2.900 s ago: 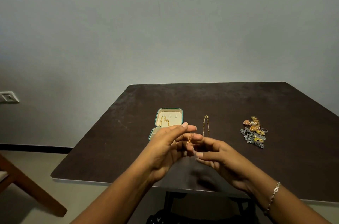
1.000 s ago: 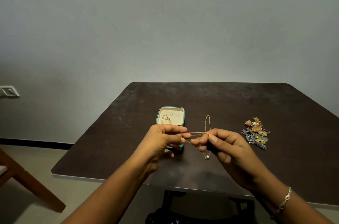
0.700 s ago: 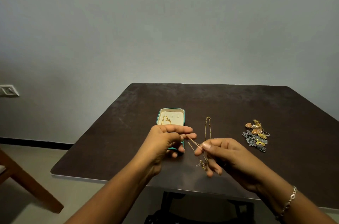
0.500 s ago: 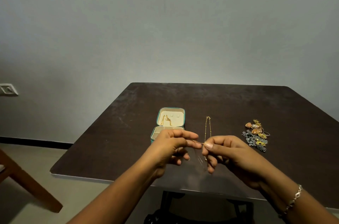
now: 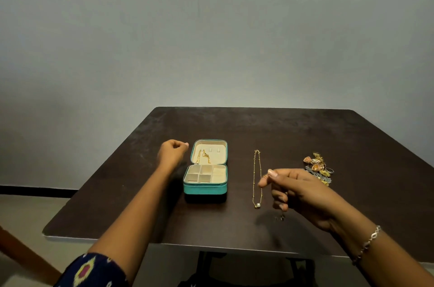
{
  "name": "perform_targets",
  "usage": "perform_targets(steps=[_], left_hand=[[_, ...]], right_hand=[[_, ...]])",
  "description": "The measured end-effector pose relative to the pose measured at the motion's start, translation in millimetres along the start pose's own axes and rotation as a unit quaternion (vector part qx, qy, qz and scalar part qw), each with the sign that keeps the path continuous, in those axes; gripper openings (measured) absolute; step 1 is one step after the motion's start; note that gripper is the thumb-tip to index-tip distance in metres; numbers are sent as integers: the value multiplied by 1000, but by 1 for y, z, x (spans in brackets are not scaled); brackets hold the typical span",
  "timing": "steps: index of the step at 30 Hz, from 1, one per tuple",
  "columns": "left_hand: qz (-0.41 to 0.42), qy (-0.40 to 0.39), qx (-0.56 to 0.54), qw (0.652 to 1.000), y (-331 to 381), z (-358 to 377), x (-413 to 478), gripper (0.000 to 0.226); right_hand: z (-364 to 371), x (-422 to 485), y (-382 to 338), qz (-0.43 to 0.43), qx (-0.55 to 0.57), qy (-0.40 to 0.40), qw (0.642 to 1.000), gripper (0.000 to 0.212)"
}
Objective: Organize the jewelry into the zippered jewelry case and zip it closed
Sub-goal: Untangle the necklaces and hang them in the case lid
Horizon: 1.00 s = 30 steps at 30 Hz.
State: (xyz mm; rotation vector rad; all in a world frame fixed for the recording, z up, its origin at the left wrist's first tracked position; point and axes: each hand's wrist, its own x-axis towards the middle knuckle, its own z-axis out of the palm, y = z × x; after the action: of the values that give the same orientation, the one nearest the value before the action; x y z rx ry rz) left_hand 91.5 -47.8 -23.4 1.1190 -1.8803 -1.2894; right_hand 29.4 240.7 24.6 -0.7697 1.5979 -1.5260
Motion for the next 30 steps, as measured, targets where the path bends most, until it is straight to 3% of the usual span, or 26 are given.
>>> perform_targets(steps=[5, 9, 12, 16, 20, 24, 30], left_hand=[[-46, -95, 31, 994, -14, 21, 18, 26], [-56, -58, 150, 985, -18, 34, 23, 33], [-61, -34, 215, 974, -18, 36, 23, 19], [-46, -22, 185, 981, -20, 35, 19, 11], [24, -7, 116, 993, -30, 32, 9, 20], [81, -13, 28, 996, -39, 31, 7, 11], [129, -45, 3, 991, -41, 31, 7, 23]], right_hand=[[-4, 5, -2, 16, 10, 19, 1000, 22], [-8, 12, -10, 22, -3, 20, 1000, 23], [-7, 19, -19, 23, -15, 24, 999, 22], [-4, 31, -31, 20, -26, 14, 999, 20], [-6, 48, -45, 23, -48, -10, 999, 19], [0, 71, -56, 14, -38, -28, 999, 18], [16, 115, -65, 8, -70, -39, 997, 17]])
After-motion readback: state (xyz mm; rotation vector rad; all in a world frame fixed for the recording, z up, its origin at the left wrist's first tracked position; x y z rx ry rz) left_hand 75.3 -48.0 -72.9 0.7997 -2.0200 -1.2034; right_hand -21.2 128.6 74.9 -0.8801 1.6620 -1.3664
